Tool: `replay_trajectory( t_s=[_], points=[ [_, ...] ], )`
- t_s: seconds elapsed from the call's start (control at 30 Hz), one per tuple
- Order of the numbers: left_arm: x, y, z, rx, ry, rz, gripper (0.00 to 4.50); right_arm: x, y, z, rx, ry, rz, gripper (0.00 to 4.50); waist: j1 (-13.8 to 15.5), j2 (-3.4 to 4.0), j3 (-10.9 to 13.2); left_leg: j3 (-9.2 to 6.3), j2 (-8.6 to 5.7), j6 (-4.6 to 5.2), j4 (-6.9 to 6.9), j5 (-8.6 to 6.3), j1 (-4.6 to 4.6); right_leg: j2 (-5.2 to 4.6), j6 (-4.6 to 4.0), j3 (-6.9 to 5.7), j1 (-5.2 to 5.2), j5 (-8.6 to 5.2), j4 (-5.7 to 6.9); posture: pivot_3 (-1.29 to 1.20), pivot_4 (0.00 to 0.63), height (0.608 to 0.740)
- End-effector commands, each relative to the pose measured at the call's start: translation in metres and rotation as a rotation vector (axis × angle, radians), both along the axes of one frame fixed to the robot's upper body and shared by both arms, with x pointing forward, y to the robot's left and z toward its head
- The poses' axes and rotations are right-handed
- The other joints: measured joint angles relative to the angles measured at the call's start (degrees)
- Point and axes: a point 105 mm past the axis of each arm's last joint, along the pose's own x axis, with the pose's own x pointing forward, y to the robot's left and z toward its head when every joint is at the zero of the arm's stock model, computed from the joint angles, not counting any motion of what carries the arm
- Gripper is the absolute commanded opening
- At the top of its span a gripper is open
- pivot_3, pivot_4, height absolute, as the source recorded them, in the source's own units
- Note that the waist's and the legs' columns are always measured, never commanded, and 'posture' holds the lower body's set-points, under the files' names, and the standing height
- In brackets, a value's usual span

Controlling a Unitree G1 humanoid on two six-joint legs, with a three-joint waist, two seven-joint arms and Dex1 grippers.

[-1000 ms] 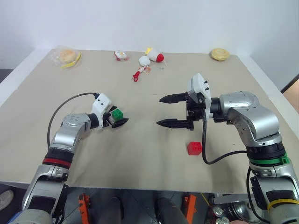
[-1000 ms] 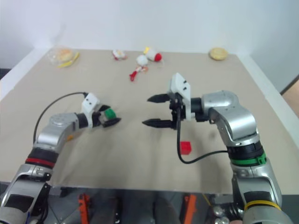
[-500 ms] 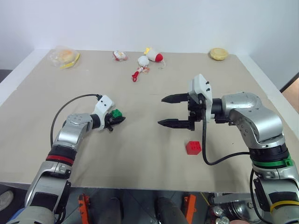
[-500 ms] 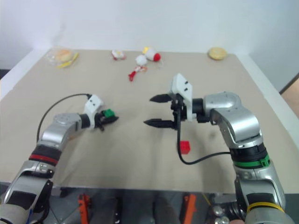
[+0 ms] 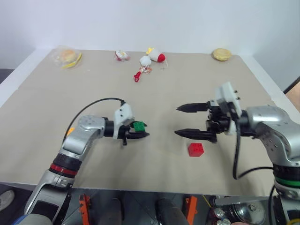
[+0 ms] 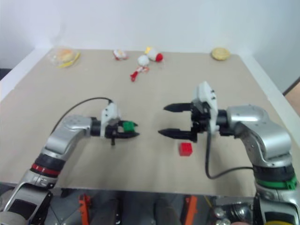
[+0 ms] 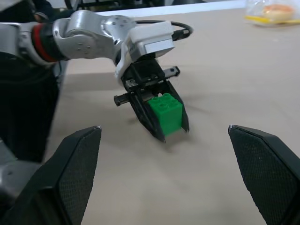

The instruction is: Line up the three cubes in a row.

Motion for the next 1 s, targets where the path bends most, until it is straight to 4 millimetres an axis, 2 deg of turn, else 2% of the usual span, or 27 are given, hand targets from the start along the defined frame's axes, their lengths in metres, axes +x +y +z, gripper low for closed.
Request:
replay_trajectory(
  t_s=[0.03,0.17,0.33,0.63,1.0],
  points=[
    [-0.017,-0.019,0.000,0.021,-0.007,-0.107,1.39,-0.014,-0.010,0.003,-0.007,-0.047,0.011,4.50,-0.14,0.00,0.00,0.00,0.00,0.00,0.01,0.01,0.04,0.01,-0.02,0.00,0.01,0.02,0.01,0.00,0.150,0.737],
    [-0.023,-0.034,-0.013,0.070,0.007,-0.163,1.39,-0.021,-0.023,-0.007,-0.033,-0.024,-0.016,4.50,-0.20,0.00,0.00,0.02,0.00,0.12,0.11,0.08,0.14,0.04,-0.27,0.08,0.03,0.07,0.03,0.00,0.150,0.737],
    [-0.019,-0.050,-0.017,0.075,0.031,-0.159,1.39,-0.024,-0.034,-0.012,-0.070,-0.010,-0.055,4.50,-0.20,-0.01,0.01,0.03,-0.01,0.16,0.39,0.11,0.12,0.04,-0.25,0.10,0.08,0.18,0.03,0.00,0.150,0.737],
    [-0.020,-0.069,-0.026,0.088,0.047,-0.182,1.39,-0.027,-0.033,-0.013,-0.081,-0.008,-0.075,4.50,-0.18,-0.03,0.02,0.02,-0.01,0.15,0.45,0.10,0.04,0.05,-0.22,0.13,0.07,0.18,0.03,0.00,0.150,0.737],
    [-0.018,-0.076,-0.030,0.103,0.026,-0.193,1.39,-0.026,-0.032,-0.012,-0.083,-0.012,-0.086,4.50,-0.17,-0.03,0.02,0.02,-0.02,0.15,0.44,0.10,0.04,0.05,-0.21,0.14,0.07,0.16,0.03,0.00,0.150,0.737]
  ],
)
